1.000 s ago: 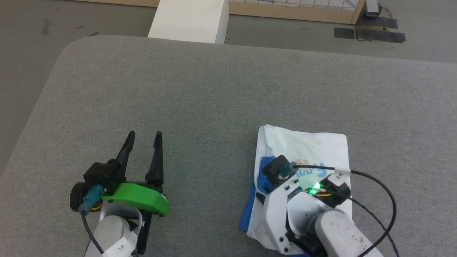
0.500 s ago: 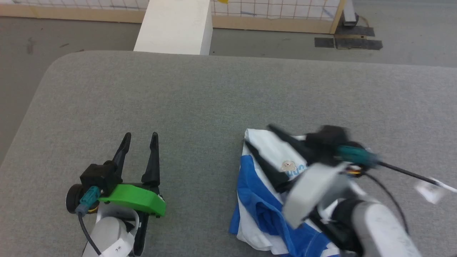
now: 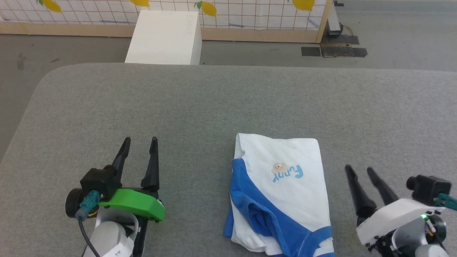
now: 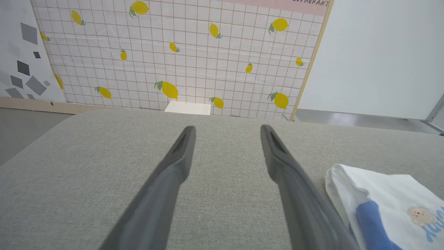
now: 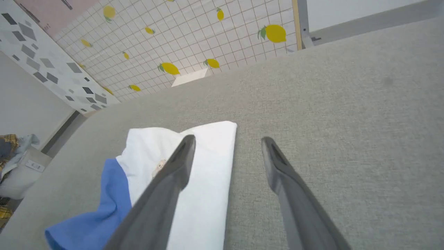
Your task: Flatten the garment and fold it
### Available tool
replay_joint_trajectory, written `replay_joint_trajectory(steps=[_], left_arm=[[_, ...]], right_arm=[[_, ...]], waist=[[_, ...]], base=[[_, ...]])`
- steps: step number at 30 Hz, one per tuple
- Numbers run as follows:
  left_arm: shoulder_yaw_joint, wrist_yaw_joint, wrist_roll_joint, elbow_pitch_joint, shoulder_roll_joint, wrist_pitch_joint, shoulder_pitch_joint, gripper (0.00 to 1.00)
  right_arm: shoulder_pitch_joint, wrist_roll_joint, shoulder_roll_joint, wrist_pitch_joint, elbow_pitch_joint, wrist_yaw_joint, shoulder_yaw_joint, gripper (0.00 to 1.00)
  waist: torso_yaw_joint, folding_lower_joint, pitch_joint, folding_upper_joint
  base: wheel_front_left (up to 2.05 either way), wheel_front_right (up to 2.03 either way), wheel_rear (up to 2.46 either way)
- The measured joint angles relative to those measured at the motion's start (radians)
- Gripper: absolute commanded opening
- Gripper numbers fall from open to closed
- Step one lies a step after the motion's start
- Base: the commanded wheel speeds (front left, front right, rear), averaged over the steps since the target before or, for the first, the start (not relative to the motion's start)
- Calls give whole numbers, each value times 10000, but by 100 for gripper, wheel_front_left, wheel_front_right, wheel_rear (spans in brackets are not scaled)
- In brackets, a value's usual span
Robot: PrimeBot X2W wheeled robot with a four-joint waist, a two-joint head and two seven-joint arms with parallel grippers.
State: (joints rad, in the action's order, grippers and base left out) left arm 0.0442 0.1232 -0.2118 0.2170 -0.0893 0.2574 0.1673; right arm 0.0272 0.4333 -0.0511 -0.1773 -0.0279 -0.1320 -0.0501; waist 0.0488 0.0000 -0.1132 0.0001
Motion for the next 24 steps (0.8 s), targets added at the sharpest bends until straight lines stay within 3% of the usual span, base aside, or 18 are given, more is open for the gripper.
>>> replay_joint_trajectory(steps=[10,18,19,20,21,22,24], left_arm=[[88,4,-2,19,-8,6,0,100],[142,4,-2,27,-6,6,2,100],[138,4,-2,27,-6,6,2,100],[134,4,-2,27,-6,6,2,100],[130,4,-2,27,-4,6,2,100],[125,6,-2,25,-2,6,2,100],[96,6,-2,19,-2,6,2,100]], right_arm=[[-447,602,6,-1386,2314,0,453,100],[-1299,385,6,-2614,3271,0,790,100],[-1347,384,4,-2777,3296,0,817,85],[-1397,355,-10,-2997,3308,0,851,43],[-1440,307,-27,-3189,3273,0,888,32],[-1469,280,-29,-3344,3221,0,911,0],[-1474,31,-21,-3557,3062,0,968,0]], waist=[[170,0,9,0],[315,0,-120,0],[326,0,-131,0],[337,0,-141,0],[343,0,-147,0],[345,0,-155,0],[334,0,-170,0]], base=[[0,0,0],[0,0,0],[0,0,0],[0,0,0],[0,0,0],[0,0,0],[0,0,0]])
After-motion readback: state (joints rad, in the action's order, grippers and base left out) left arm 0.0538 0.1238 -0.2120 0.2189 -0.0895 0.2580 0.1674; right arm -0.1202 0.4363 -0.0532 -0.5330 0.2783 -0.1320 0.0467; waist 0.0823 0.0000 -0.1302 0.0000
